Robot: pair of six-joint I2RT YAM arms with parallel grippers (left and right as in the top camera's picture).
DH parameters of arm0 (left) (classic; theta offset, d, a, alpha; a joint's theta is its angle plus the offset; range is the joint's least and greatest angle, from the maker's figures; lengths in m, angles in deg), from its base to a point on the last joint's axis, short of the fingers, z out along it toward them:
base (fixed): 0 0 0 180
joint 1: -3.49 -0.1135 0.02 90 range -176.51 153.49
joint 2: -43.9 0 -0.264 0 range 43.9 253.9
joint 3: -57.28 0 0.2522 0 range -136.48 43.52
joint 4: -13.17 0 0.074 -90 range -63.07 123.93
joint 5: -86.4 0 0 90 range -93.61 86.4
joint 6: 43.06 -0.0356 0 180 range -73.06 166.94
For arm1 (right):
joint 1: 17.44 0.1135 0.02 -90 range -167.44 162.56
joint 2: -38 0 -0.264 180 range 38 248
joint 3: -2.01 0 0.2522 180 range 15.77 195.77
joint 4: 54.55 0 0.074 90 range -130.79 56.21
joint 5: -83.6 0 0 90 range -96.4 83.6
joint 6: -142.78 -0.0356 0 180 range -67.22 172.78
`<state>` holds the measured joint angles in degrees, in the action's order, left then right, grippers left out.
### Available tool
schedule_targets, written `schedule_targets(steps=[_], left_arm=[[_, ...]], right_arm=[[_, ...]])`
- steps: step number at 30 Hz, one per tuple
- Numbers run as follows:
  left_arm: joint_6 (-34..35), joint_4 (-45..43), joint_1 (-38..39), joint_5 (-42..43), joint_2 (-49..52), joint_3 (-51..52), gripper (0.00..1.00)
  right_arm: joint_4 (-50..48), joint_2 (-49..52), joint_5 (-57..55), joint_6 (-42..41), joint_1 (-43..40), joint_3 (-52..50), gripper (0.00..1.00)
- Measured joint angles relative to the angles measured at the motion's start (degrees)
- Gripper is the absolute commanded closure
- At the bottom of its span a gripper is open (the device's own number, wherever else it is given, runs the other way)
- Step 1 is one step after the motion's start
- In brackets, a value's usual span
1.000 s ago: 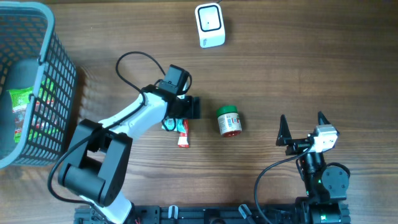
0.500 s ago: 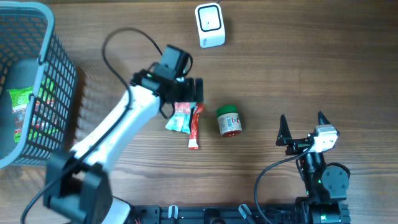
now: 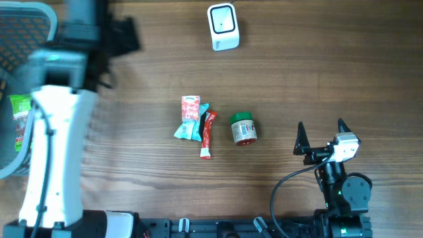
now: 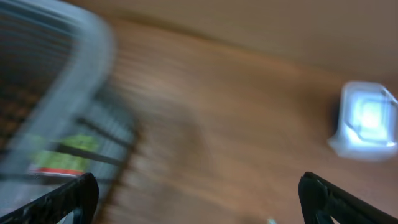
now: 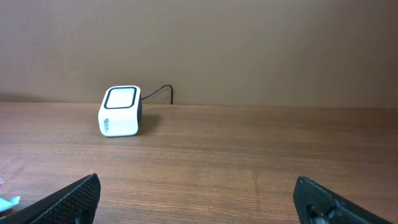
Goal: Scan the item barcode
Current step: 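Reach the left gripper into the basket and grasp the green snack bag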
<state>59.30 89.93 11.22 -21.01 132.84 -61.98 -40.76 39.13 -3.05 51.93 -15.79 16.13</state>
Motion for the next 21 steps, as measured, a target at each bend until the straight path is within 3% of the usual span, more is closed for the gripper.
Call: schedule_targets(steps=[6, 13, 21], left_arm=[[-2.8, -3.4, -20.2, -3.5, -0.6, -3.0, 0.0], [-5.9, -3.4, -40.9, -1.3, 2.4, -3.0, 0.0], [-16.3, -1.1, -49.9, 9.7, 13.0, -3.0, 0.0]], right_arm=[[0.0, 0.0, 0.0, 0.0, 0.0, 0.0, 0.0], [0.0, 0.0, 0.0, 0.0, 0.0, 0.0, 0.0], [0.0, 0.0, 0.0, 0.0, 0.0, 0.0, 0.0]])
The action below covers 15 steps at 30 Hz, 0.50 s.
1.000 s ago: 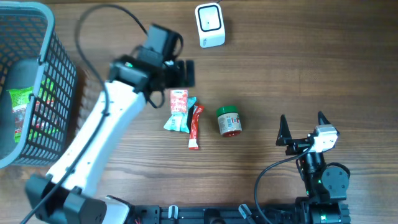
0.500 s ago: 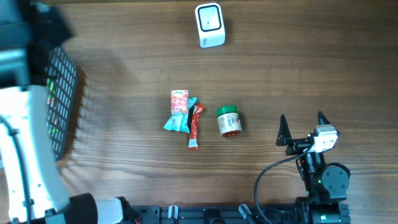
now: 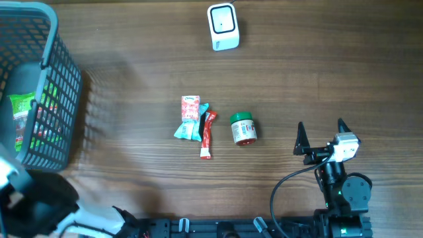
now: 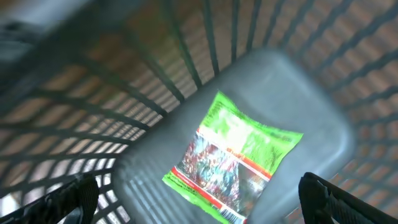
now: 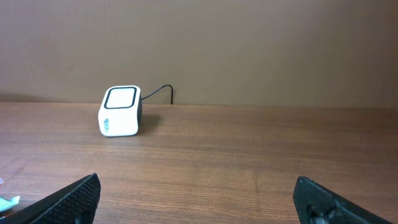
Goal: Scan the item barcode
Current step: 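Reach the left gripper into the basket and grasp the green snack bag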
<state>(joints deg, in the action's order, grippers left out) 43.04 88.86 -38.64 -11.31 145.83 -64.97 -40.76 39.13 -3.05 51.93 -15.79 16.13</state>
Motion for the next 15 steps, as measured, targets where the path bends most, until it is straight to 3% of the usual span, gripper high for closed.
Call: schedule_targets(steps=[15], left_arm=[[-9.2, 1.4, 0.5, 9.8, 22.4, 1.2, 0.0]], right_arm=[[0.0, 0.0, 0.0, 0.0, 0.0, 0.0, 0.0]])
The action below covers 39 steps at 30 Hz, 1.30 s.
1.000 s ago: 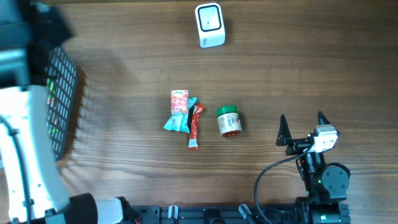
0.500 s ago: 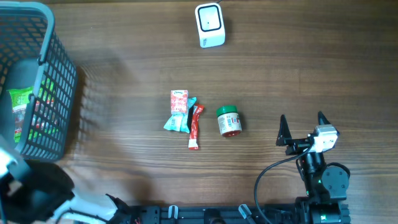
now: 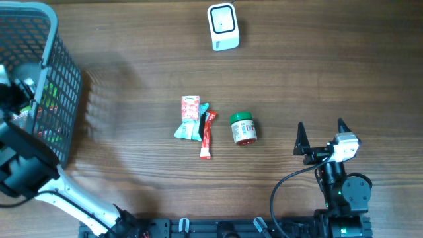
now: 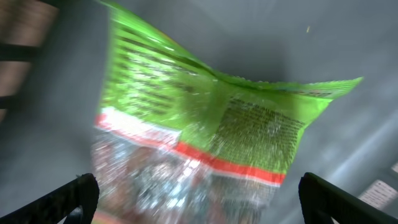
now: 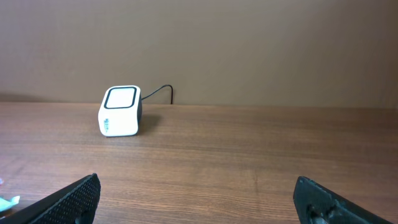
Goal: Scan the item barcode
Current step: 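Reach the left gripper into the basket and grasp the green snack bag, then lift the green snack bag out and place it beside the packets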
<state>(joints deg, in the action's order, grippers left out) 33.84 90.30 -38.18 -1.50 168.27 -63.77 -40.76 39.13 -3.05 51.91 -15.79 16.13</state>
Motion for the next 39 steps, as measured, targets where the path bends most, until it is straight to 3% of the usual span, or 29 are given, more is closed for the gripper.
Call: schedule_targets(steps=[9, 10, 11, 12, 13, 14, 24, 29, 35, 39], left_arm=[[-0.8, -3.7, 0.1, 1.2, 3.7, 3.6, 0.0], [-0.8, -4.5, 0.1, 1.1, 3.2, 4.5, 0.09], [-0.8, -5.1, 0.1, 1.0, 2.9, 5.2, 0.23], [-1.1, -5.8, 0.1, 0.7, 2.6, 5.9, 0.46], [-1.0, -6.0, 0.1, 0.7, 2.4, 6.3, 0.81], [-1.2, -6.2, 0.1, 0.5, 2.3, 6.5, 0.96], [-0.9, -2.8, -0.1, 3.0, 1.3, 6.2, 0.96], [3.1, -0.7, 0.0, 3.4, -0.8, 2.1, 0.96], [10.1, -2.3, 0.1, 3.9, -17.1, -10.0, 0.96], [16.3, -1.6, 0.7, 4.5, -33.5, -15.0, 0.96]], right_arm=[[0.0, 0.0, 0.0, 0.0, 0.0, 0.0, 0.0], [0.0, 0.0, 0.0, 0.0, 0.0, 0.0, 0.0], [0.0, 0.0, 0.0, 0.0, 0.0, 0.0, 0.0], [0.0, 0.0, 0.0, 0.0, 0.0, 0.0, 0.0], [0.0, 0.0, 0.0, 0.0, 0.0, 0.0, 0.0], [0.0, 0.0, 0.0, 0.0, 0.0, 0.0, 0.0], [0.0, 0.0, 0.0, 0.0, 0.0, 0.0, 0.0], [0.0, 0.0, 0.0, 0.0, 0.0, 0.0, 0.0], [0.0, 0.0, 0.0, 0.0, 0.0, 0.0, 0.01], [0.0, 0.0, 0.0, 0.0, 0.0, 0.0, 0.0]])
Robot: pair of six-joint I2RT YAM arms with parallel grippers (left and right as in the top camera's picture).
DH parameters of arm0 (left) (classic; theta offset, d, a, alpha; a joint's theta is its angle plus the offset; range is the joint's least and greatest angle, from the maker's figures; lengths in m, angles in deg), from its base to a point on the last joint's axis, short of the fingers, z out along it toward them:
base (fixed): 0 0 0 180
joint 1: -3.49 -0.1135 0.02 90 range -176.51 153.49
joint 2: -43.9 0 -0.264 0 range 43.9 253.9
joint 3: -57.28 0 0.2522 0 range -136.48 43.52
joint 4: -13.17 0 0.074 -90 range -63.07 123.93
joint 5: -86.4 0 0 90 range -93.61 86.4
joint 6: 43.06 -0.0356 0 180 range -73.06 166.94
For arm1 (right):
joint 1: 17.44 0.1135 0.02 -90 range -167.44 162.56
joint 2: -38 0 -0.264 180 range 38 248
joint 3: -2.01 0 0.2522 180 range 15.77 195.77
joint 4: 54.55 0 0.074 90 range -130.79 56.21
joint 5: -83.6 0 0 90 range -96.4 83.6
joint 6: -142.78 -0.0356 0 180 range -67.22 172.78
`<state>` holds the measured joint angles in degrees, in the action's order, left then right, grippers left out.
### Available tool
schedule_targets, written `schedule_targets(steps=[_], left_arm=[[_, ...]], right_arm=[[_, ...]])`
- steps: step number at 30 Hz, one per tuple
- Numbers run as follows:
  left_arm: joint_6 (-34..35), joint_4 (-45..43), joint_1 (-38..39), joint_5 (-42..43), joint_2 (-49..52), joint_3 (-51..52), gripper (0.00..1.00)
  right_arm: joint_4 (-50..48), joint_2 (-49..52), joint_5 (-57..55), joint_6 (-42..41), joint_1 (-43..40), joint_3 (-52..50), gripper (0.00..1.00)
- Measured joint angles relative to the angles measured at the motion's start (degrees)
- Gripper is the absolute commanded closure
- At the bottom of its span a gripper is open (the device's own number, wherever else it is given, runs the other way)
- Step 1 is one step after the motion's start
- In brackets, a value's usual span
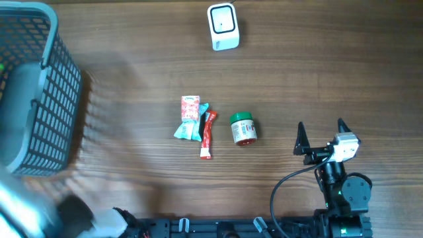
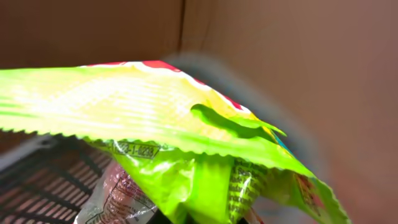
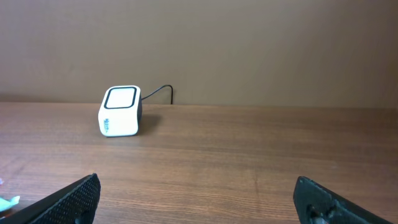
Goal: Scan the item barcode
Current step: 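Lift the green snack bag out and place it beside the packets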
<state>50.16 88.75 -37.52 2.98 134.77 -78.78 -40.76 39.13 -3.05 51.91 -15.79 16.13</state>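
Observation:
A green snack bag (image 2: pixel 186 118) fills the left wrist view, lifted close to the camera above the basket's grid (image 2: pixel 43 180). My left gripper is shut on it, its fingers hidden behind the bag. From overhead the grey basket (image 1: pixel 63 99) holds no bag, and only a blur of the left arm (image 1: pixel 33 211) shows at the bottom left. The white scanner (image 1: pixel 223 26) stands at the far middle of the table, its window facing up (image 3: pixel 120 111). My right gripper (image 1: pixel 322 137) rests open at the front right, nothing between its fingers (image 3: pixel 199 199).
In the table's middle lie a red-and-teal packet pile (image 1: pixel 191 119), a red stick pack (image 1: pixel 207 135) and a green-lidded jar (image 1: pixel 243 129). The scanner's cable (image 3: pixel 158 92) runs behind it to the wall.
The green bag lay on the basket floor under my open left gripper. Now it is gone from the basket and hangs in the gripper, raised near the camera. The right arm is unchanged.
My left arm was over the table's far left, beside the basket, gripper open. Then its wrist looked down into the basket at the green bag, then from very close. Now the bag is held and out of the basket. The right gripper stayed open throughout.

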Motion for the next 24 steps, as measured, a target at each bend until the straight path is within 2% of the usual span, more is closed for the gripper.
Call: schedule_targets(steps=[2, 6, 9, 13, 19, 24], left_arm=[[2.5, 3.2, 1.8, 1.2, -7.5, -1.0, 0.96], [4.9, 12.0, 9.5, 4.8, -15.9, -2.1, 0.96], [5.7, 20.6, 17.0, 5.3, -16.2, -1.7, 0.96], [6.2, 26.6, 26.1, 3.3, -13.0, 2.2, 0.96], [6.6, 24.7, 35.7, -0.8, -10.4, 17.0, 0.96], [6.6, 13.7, 39.9, -1.6, -10.0, 34.8, 0.96]], right_arm=[[0.0, 0.0, 0.0, 0.0, 0.0, 0.0, 0.0], [0.0, 0.0, 0.0, 0.0, 0.0, 0.0, 0.0], [0.0, 0.0, 0.0, 0.0, 0.0, 0.0, 0.01], [0.0, 0.0, 0.0, 0.0, 0.0, 0.0, 0.0], [0.0, 0.0, 0.0, 0.0, 0.0, 0.0, 0.0], [0.0, 0.0, 0.0, 0.0, 0.0, 0.0, 0.0]])
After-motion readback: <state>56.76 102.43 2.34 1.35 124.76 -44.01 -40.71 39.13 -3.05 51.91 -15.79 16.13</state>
